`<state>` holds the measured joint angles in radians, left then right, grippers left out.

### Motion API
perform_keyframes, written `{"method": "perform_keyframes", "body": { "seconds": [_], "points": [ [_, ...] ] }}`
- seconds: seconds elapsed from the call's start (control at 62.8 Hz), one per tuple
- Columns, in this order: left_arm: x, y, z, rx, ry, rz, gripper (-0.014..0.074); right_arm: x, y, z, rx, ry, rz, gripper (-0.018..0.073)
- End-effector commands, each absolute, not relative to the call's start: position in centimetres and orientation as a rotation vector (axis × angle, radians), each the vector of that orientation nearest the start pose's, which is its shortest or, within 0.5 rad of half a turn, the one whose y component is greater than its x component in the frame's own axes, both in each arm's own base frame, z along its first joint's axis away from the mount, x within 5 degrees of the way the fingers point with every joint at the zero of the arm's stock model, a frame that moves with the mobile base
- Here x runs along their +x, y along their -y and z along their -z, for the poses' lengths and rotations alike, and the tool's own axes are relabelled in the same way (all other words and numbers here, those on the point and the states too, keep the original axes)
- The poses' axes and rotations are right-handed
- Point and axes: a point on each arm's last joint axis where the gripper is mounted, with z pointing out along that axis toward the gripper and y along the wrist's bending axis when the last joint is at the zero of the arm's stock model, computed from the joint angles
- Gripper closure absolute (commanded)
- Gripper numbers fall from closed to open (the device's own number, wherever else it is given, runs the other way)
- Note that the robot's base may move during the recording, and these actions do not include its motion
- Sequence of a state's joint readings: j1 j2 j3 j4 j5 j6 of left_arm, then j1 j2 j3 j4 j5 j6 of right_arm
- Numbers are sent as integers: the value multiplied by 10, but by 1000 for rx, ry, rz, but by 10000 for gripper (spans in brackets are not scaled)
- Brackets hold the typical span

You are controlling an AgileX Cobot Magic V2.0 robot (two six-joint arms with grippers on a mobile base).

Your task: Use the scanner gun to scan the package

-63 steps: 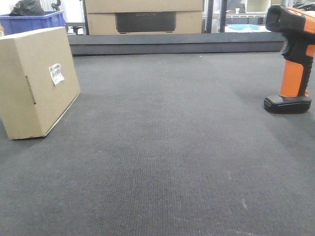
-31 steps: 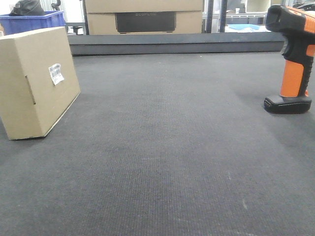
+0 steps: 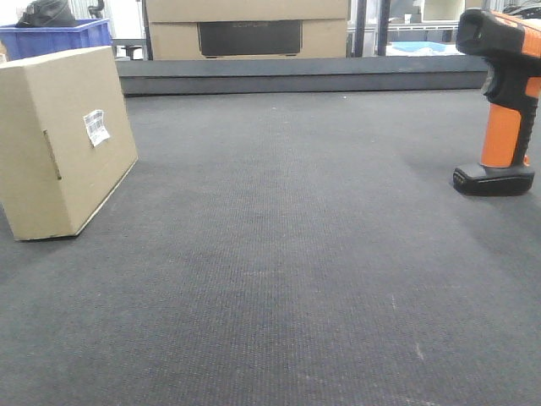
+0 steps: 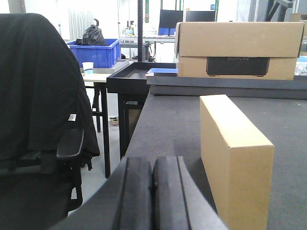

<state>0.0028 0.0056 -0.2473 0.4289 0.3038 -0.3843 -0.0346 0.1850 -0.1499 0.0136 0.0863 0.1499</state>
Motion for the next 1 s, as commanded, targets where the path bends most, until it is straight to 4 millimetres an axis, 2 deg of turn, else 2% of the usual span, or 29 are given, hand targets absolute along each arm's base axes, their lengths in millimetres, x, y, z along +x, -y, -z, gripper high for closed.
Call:
{"method": "perform_keyframes", "body": {
  "seconds": [0.0, 0.096, 0.239, 0.653, 0.988],
  "points": [
    [37, -11, -271, -82, -1500, -113, 707, 68, 3, -248, 148, -1542, -91, 728],
    [37, -11, -271, -82, -1500, -113, 707, 62, 3, -242, 69, -1457, -11, 728],
    [37, -11, -271, -82, -1500, -113, 707, 56, 2, -216, 51, -1449, 7, 728],
    [37, -11, -271, -82, -1500, -113, 707, 56, 2, -209, 79, -1532, -23, 728],
    [37, -11, -271, -82, -1500, -113, 707, 56, 2, -209, 79, -1526, -23, 728]
  ]
}}
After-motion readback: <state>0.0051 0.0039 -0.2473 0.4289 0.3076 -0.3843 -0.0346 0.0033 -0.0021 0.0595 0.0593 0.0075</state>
